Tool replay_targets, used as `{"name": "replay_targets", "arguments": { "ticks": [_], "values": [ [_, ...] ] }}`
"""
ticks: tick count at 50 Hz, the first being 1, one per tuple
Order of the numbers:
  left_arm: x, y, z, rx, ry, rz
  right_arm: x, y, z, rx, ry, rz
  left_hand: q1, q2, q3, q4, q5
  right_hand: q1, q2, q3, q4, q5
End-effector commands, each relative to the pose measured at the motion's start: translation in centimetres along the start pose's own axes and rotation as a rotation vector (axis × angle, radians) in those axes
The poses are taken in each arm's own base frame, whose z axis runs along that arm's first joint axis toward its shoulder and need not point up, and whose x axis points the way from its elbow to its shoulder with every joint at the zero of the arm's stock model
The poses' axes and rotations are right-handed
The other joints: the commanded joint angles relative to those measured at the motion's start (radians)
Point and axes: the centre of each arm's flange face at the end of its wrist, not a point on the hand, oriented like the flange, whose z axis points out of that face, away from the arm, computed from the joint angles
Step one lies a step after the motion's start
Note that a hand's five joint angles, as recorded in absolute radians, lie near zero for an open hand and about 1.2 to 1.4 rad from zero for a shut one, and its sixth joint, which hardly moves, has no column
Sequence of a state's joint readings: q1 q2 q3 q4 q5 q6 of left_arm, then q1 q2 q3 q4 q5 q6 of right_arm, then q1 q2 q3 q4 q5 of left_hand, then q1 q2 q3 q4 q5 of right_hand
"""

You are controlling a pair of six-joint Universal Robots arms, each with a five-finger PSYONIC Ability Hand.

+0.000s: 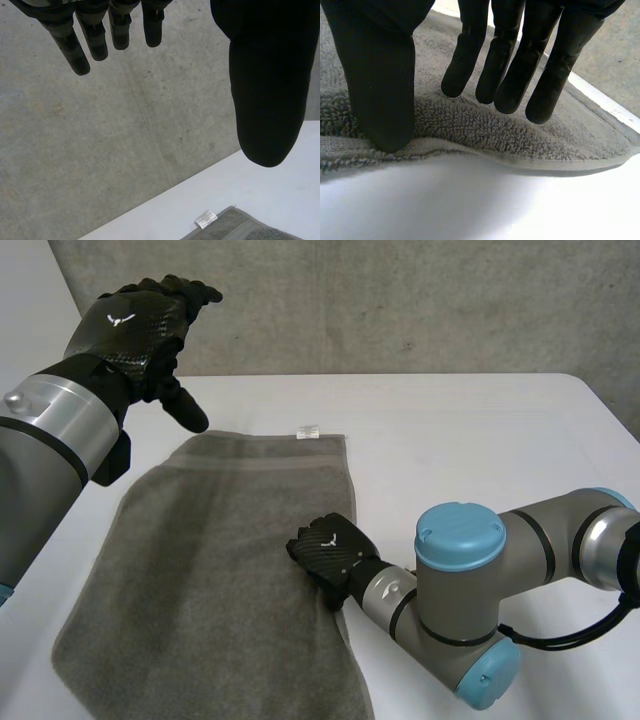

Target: Fold the laundry

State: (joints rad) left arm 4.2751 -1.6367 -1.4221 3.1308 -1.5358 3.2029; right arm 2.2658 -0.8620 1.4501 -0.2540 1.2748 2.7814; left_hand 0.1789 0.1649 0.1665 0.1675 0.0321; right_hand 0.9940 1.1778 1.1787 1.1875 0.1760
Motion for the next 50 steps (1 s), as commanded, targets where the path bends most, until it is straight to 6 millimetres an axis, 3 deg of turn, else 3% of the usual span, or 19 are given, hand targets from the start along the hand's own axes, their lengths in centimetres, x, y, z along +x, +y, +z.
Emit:
{"name": "replay_targets", "arguments": {
  "ticks": [1, 4, 6, 7, 9, 10, 12, 16, 21, 22, 26, 28, 35, 39, 50],
  "values": [
    [0.0, -0.1, 0.0, 0.002, 0.0, 0.0, 0.4, -0.8, -0.1, 0.015, 0.01, 0.016, -0.004, 0.01, 0.009, 0.008, -0.031, 0.402, 0.218, 0.218, 0.209, 1.046],
    [0.0, -0.1, 0.0, 0.003, 0.0, 0.0, 0.8, -1.6, -0.2, 0.034, 0.021, 0.062, -0.004, 0.01, 0.009, 0.008, -0.031, 0.402, 0.218, 0.218, 0.209, 1.046],
    [-0.1, -0.2, -0.1, 0.004, -0.003, 0.0, 1.7, -3.9, -0.9, 0.091, 0.04, 0.112, -0.004, 0.01, 0.009, 0.008, -0.031, 0.402, 0.218, 0.218, 0.209, 1.046],
    [-0.1, -0.2, -0.1, 0.004, -0.003, 0.0, 1.7, -3.9, -0.9, 0.092, 0.04, 0.113, -0.004, 0.01, 0.009, 0.008, -0.031, 0.402, 0.218, 0.218, 0.209, 1.046],
    [0.0, -0.3, -0.1, 0.008, -0.002, 0.0, 3.7, -6.5, -1.9, 0.15, 0.073, 0.165, -0.004, 0.01, 0.009, 0.008, -0.031, 0.402, 0.218, 0.218, 0.209, 1.046],
    [0.0, -0.3, -0.1, 0.008, -0.002, 0.0, 3.7, -6.5, -1.9, 0.151, 0.073, 0.165, -0.004, 0.01, 0.009, 0.008, -0.031, 0.402, 0.218, 0.218, 0.209, 1.046],
    [0.0, -0.3, 0.0, 0.009, -0.002, 0.0, 6.3, -8.1, -3.6, 0.154, 0.092, 0.198, -0.004, 0.01, 0.009, 0.008, -0.031, 0.402, 0.218, 0.218, 0.209, 1.046],
    [-0.1, -0.4, 0.1, 0.012, -0.005, 0.001, 6.8, -8.5, -4.8, 0.113, 0.047, 0.22, -0.004, 0.01, 0.009, 0.008, -0.031, 0.402, 0.218, 0.218, 0.209, 1.046],
    [-0.3, -0.4, 0.2, 0.013, -0.011, 0.001, 5.7, -7.5, -4.8, 0.069, -0.017, 0.202, -0.004, 0.01, 0.009, 0.008, -0.031, 0.345, 0.161, 0.16, 0.151, 0.988],
    [-0.3, -0.4, 0.2, 0.013, -0.011, 0.001, 5.2, -6.6, -4.4, 0.042, -0.029, 0.184, -0.004, 0.01, 0.009, 0.008, -0.031, -0.254, -0.438, -0.439, -0.448, 0.389],
    [-0.3, -0.4, 0.1, 0.012, -0.011, 0.001, 4.5, -5.4, -3.6, 0.011, -0.043, 0.104, -0.004, 0.01, 0.009, 0.008, -0.031, -0.48, -0.664, -0.665, -0.674, 0.163],
    [-0.3, -0.3, 0.1, 0.01, -0.011, 0.001, 4.4, -4.7, -3.3, -0.006, -0.037, -0.023, -0.004, 0.01, 0.009, 0.008, -0.031, -0.586, -0.77, -0.77, -0.779, 0.058],
    [-0.3, -0.3, 0.2, 0.012, -0.011, 0.001, 4.5, -2.4, -3.1, -0.054, -0.064, -0.208, -0.004, 0.01, 0.009, 0.008, -0.031, -0.437, -0.62, -0.621, -0.63, 0.207],
    [-0.3, -0.2, 0.2, 0.009, -0.011, 0.001, 3.4, -1.1, -2.6, -0.032, -0.136, -0.195, -0.004, 0.01, 0.009, 0.008, -0.031, -0.369, -0.553, -0.554, -0.563, 0.274],
    [-0.3, -0.1, 0.4, 0.018, -0.01, 0.001, 2.1, -0.5, -1.1, 0.049, -0.136, -0.181, -0.004, 0.01, 0.009, 0.008, -0.031, -0.204, -0.388, -0.389, -0.398, 0.439]
  ]
}}
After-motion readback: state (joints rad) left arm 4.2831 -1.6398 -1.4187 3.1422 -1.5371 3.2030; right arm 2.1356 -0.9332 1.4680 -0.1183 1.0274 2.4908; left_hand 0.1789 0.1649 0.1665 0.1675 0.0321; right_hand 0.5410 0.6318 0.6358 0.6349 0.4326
